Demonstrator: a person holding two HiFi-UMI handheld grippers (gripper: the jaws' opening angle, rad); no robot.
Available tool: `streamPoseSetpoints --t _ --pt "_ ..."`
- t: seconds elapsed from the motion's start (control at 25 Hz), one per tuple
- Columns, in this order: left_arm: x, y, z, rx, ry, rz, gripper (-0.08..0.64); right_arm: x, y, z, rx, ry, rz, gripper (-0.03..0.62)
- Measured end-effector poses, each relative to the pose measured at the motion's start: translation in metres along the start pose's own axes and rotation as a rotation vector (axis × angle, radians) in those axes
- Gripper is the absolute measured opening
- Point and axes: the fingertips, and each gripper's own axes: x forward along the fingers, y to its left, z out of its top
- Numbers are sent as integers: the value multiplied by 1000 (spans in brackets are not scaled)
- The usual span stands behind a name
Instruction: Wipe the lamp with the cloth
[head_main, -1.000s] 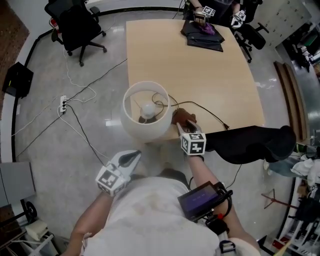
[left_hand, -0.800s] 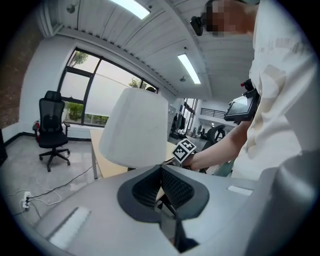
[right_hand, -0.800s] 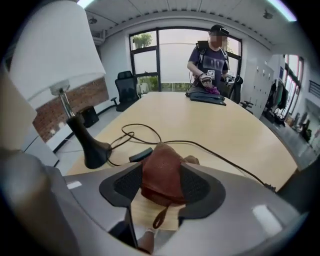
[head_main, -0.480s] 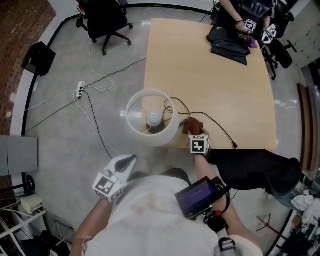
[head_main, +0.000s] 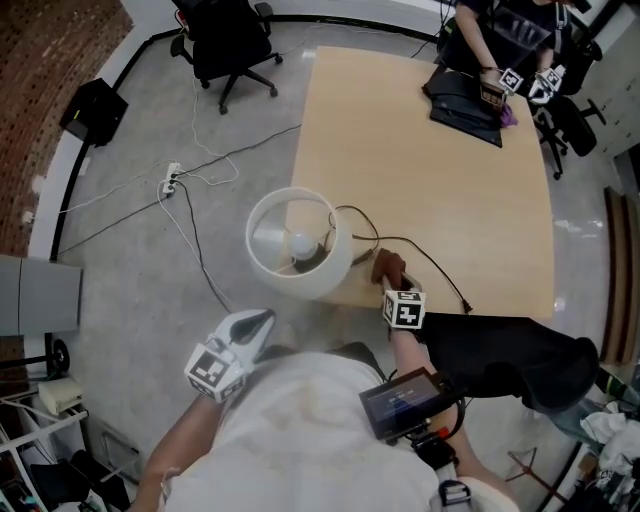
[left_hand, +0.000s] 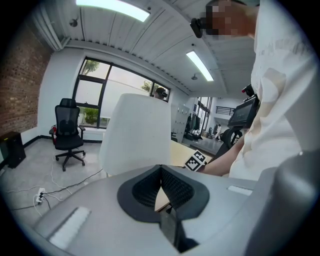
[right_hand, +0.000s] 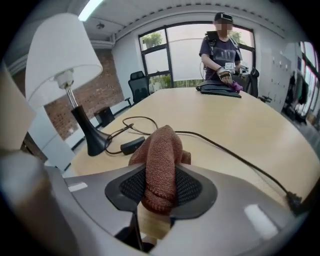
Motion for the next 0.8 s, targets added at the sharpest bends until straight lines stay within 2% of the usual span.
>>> streamPoseSetpoints --t 0.12,0.24,0.36,0.48,0.6,0.68,0.8 --pt "2 0 3 9 -1 2 2 -19 4 16 93 -112 99 153" --pt "2 -4 11 31 -10 -8 2 -52 18 52 106 -262 215 155" --pt "4 -9 26 38 -36 -13 2 -101 42 106 97 -434 362 160" --pt "4 -10 42 23 -71 5 2 -158 68 166 67 -597 521 164" --pt "2 -11 48 5 -92 26 2 -207 95 215 5 -714 674 166" --pt "-1 -12 53 7 -101 40 2 -228 114 235 -59 -758 752 167" --pt "-9 -6 64 -4 -123 87 2 -239 146 245 -158 -781 875 170"
